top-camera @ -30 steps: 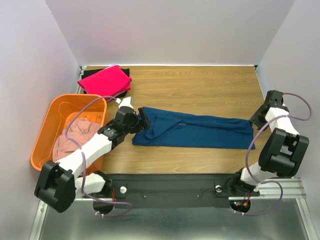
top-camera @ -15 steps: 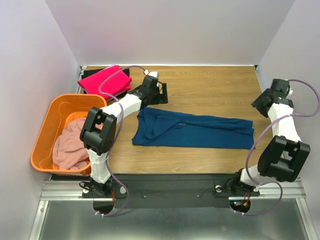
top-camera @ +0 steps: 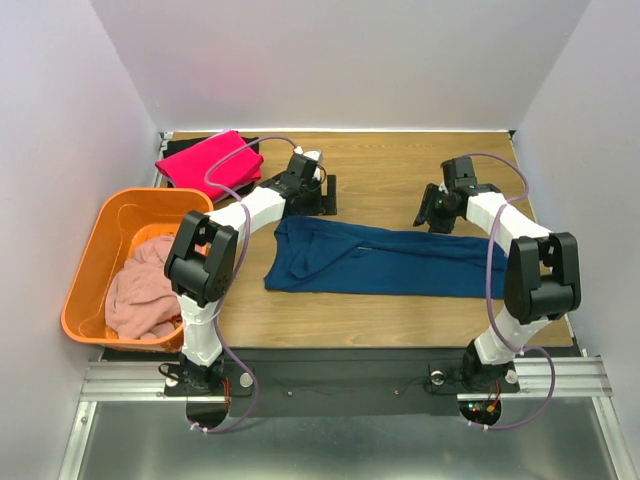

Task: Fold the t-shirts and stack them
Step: Fold the tshirt

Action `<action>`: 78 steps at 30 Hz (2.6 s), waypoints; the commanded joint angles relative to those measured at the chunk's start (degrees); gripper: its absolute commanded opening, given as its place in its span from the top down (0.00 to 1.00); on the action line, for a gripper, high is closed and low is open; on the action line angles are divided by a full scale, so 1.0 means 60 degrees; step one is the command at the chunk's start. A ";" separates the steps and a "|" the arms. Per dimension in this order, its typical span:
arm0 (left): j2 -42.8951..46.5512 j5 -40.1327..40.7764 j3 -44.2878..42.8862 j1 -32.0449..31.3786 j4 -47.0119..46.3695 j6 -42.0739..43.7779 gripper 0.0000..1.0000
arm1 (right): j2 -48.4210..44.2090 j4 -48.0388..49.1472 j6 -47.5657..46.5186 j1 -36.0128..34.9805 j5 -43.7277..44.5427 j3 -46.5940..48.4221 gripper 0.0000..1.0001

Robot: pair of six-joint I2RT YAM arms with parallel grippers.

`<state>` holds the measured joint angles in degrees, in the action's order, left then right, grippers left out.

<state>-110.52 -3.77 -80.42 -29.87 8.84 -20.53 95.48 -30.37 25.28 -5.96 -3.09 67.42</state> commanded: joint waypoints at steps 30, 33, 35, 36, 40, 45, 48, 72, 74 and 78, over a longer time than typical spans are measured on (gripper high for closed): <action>0.1691 -0.0529 0.2242 -0.0032 -0.1019 -0.1426 0.02 | -0.1690 0.0243 -0.0375 -0.0692 -0.1154 -0.2740 0.48; 0.1663 -0.0500 0.2242 -0.0178 -0.1136 -0.1470 0.02 | -0.1719 0.0199 -0.0302 -0.0692 -0.1199 -0.2696 0.48; 0.1604 -0.0485 0.2227 -0.0222 -0.1180 -0.1499 0.02 | -0.1763 0.0228 -0.0229 -0.0692 -0.1169 -0.2638 0.48; 0.1517 -0.0456 0.2198 -0.0251 -0.1210 -0.1499 0.05 | -0.1792 0.0228 -0.0171 -0.0692 -0.1184 -0.2580 0.48; 0.1471 -0.0295 0.2124 -0.0368 -0.1137 -0.1383 0.15 | -0.1895 0.0213 -0.0111 -0.0692 -0.1125 -0.2462 0.48; 0.1428 -0.0265 0.2198 -0.0486 -0.1049 -0.1382 0.33 | -0.1998 0.0213 -0.0097 -0.0692 -0.1081 -0.2550 0.48; 0.1399 -0.0192 0.2227 -0.0574 -0.0961 -0.1441 0.42 | -0.2071 0.0213 -0.0068 -0.0677 -0.1096 -0.2594 0.48; 0.3403 0.0232 0.3808 -0.2330 -0.0829 -0.3226 1.00 | -0.3227 -0.0007 0.0006 -0.0692 -0.0935 -0.3223 0.48; 0.3580 0.0349 0.4028 -0.2623 -0.0858 -0.3432 1.00 | -0.3286 -0.0050 -0.0023 -0.0692 -0.0964 -0.3268 0.48; 0.3800 0.0555 0.4424 -0.3457 -0.0917 -0.3930 1.00 | -0.3404 -0.0124 -0.0111 -0.0692 -0.1008 -0.3311 0.47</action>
<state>-90.11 -2.57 -55.57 -47.03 4.12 -40.45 77.21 -30.57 25.28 -9.52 -9.41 47.37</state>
